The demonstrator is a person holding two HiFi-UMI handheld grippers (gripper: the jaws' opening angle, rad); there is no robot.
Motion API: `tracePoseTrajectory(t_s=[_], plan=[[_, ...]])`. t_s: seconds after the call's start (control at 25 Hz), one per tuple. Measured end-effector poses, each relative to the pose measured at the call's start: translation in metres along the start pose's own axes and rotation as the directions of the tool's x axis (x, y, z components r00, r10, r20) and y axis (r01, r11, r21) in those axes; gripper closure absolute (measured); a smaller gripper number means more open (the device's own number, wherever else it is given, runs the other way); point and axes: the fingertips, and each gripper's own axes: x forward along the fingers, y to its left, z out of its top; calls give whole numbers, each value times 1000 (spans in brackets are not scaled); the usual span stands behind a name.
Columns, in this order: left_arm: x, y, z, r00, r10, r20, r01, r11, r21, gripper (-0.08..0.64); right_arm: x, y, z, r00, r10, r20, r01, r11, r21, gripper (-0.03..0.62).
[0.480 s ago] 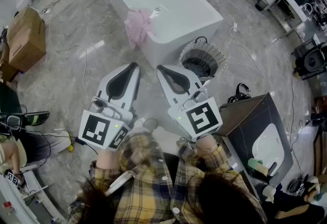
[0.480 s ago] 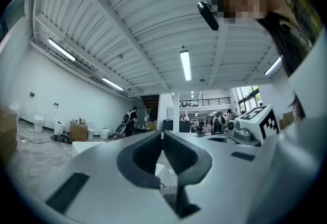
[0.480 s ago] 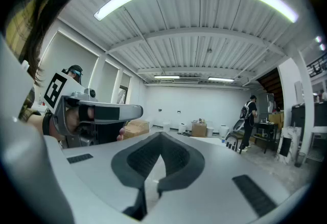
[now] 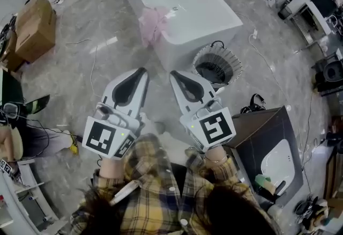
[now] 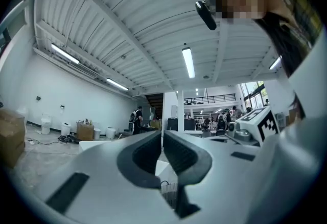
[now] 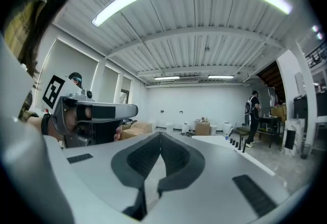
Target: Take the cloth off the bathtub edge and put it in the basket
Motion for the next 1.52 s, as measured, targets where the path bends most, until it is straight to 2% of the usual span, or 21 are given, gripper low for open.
tracePoseTrajectory(t_s=[0.32,0.52,0.72,1.12,1.52], plan=[[28,23,-1,1000,-5,0,5,1000,3,533,26,-25,-4,1000,-11,-9,11,1000,4,577],[62,54,-6,1000,-29,7,29,1000,-2,532,59,-54,-11,999,-43,-15,43,999,6,577],[101,110,-10,999,-47,9,47,999,-6,532,118,-85,-16,997,-68,-30,68,998,7,577],[167,250,-6,998,-65,-4,65,998,-22,533,252,-132,-10,991,-120,-61,121,992,19,577],[195,343,-22,995,-99,-30,98,995,-34,533,330,-160,-24,974,-209,-91,214,975,50,577]])
